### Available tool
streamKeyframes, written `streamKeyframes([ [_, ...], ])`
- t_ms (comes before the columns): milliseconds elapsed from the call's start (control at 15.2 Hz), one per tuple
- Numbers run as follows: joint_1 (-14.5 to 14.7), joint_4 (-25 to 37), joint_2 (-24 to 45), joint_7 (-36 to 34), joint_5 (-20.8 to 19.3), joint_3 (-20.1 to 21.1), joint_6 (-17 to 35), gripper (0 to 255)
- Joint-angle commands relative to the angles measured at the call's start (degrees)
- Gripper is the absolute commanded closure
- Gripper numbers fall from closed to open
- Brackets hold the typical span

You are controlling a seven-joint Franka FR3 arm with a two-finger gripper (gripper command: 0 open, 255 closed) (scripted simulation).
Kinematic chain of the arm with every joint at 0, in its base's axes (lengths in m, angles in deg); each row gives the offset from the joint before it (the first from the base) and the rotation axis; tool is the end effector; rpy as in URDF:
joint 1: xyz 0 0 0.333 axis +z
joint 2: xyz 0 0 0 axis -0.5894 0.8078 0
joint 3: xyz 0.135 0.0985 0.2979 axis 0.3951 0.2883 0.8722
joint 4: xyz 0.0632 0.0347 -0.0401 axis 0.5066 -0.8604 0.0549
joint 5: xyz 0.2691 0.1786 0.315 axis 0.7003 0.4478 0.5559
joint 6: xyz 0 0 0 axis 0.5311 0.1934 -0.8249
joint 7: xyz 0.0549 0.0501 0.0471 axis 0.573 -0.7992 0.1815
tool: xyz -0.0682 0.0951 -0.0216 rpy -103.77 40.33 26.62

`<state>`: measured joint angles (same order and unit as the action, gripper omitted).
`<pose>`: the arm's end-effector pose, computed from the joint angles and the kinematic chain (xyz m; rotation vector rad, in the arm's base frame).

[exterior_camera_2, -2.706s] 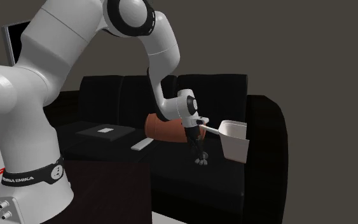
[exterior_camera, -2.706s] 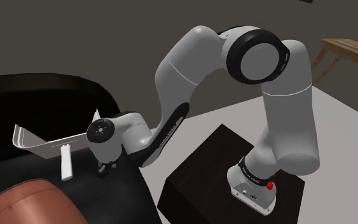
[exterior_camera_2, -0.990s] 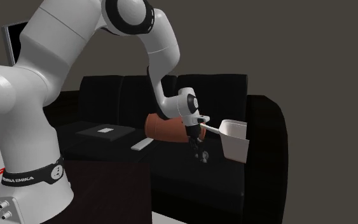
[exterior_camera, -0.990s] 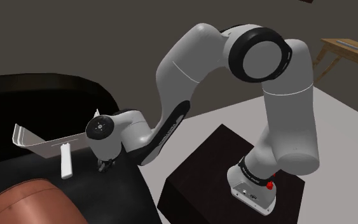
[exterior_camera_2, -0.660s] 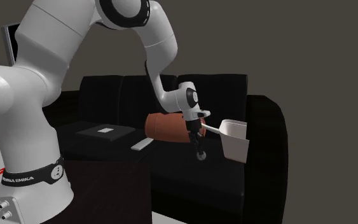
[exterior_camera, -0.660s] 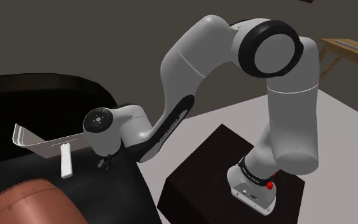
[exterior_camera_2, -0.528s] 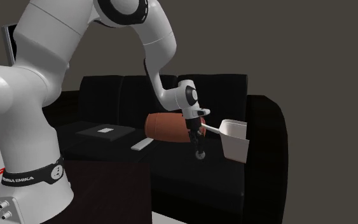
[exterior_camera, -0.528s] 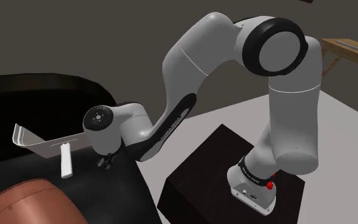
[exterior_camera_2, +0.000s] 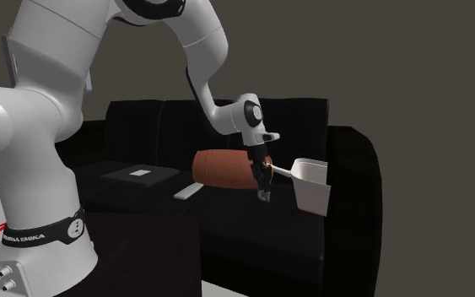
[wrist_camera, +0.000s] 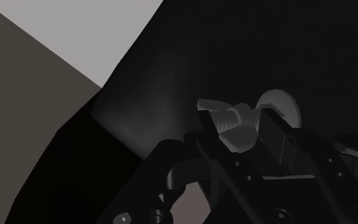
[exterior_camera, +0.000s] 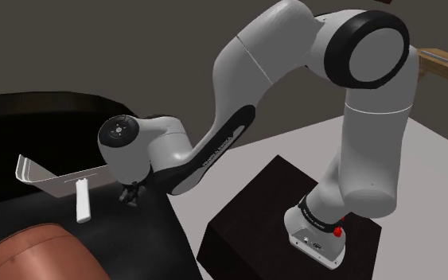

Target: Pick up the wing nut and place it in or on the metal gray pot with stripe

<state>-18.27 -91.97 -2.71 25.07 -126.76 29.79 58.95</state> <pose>0.4754 0.4137 0.1796 2.8961 0.5540 0.2581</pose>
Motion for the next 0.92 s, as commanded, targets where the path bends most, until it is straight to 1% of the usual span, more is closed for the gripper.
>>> streamKeyframes([
  [0, -0.49, -0.39, -1.39, 0.93, 1.16, 0.70, -0.81, 255],
  [858, -3.07, -0.29, -9.08, 7.31, 8.64, 4.38, -6.80, 255],
])
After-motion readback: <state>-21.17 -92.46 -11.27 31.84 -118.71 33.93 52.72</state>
